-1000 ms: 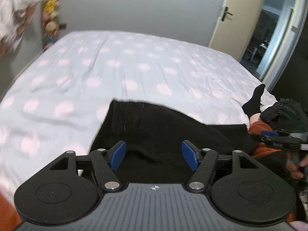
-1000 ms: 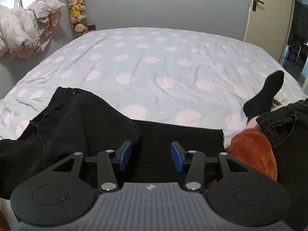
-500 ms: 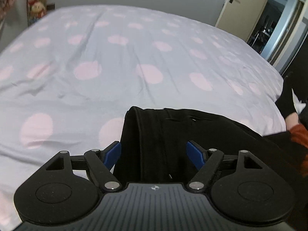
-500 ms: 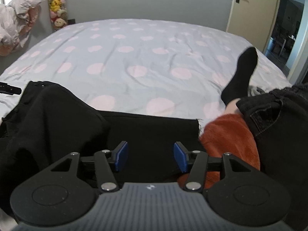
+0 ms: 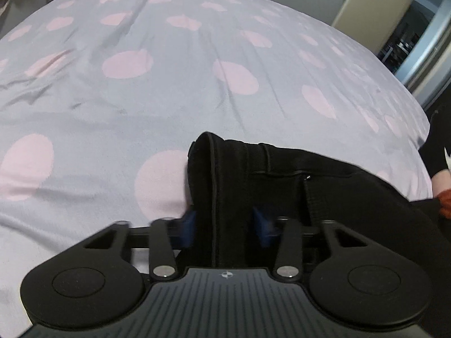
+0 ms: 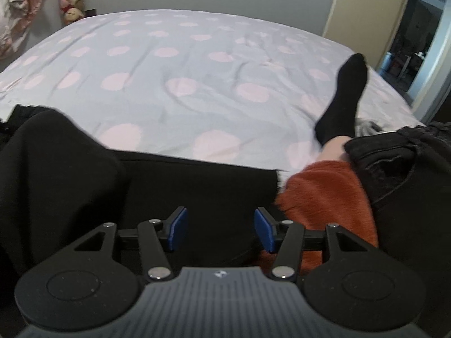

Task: Fold clothes

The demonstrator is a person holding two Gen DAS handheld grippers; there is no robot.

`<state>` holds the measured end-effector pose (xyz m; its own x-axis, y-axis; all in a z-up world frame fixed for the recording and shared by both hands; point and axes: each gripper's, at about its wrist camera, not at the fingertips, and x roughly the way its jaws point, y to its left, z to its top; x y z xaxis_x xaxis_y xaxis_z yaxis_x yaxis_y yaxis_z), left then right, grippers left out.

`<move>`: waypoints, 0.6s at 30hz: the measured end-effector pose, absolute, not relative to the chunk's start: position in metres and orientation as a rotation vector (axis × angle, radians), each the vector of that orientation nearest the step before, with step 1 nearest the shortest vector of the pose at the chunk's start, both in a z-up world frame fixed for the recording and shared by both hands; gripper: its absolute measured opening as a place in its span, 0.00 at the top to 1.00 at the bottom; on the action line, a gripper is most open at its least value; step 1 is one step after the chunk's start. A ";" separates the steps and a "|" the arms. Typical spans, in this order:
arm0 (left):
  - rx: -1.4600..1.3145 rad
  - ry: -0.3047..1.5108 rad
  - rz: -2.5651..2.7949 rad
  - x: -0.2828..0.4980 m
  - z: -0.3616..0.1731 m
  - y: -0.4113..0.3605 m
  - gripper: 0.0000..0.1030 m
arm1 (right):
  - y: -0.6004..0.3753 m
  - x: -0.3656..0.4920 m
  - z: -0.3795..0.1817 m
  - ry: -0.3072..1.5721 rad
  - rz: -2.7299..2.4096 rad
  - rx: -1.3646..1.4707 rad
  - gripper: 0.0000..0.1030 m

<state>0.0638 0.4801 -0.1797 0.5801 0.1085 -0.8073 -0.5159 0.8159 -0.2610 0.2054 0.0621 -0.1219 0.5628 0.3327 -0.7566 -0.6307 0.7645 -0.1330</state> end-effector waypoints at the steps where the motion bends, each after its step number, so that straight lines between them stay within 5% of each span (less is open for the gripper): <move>1: -0.510 0.878 0.398 0.063 -0.176 0.477 0.67 | 0.059 0.209 -0.119 0.781 0.573 -0.417 0.45; 10: -0.492 0.755 0.549 0.003 -0.112 0.482 0.72 | 0.048 0.268 -0.111 0.801 0.594 -0.408 0.45; 18: -0.539 0.698 0.856 -0.093 -0.086 0.532 0.73 | 0.100 0.331 -0.169 0.949 0.608 -0.456 0.43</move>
<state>-0.0935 0.5324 -0.0862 0.4625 0.4908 -0.7384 -0.8220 0.5495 -0.1497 0.3312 0.0996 -0.1688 0.4395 0.2780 -0.8541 -0.6599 0.7450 -0.0971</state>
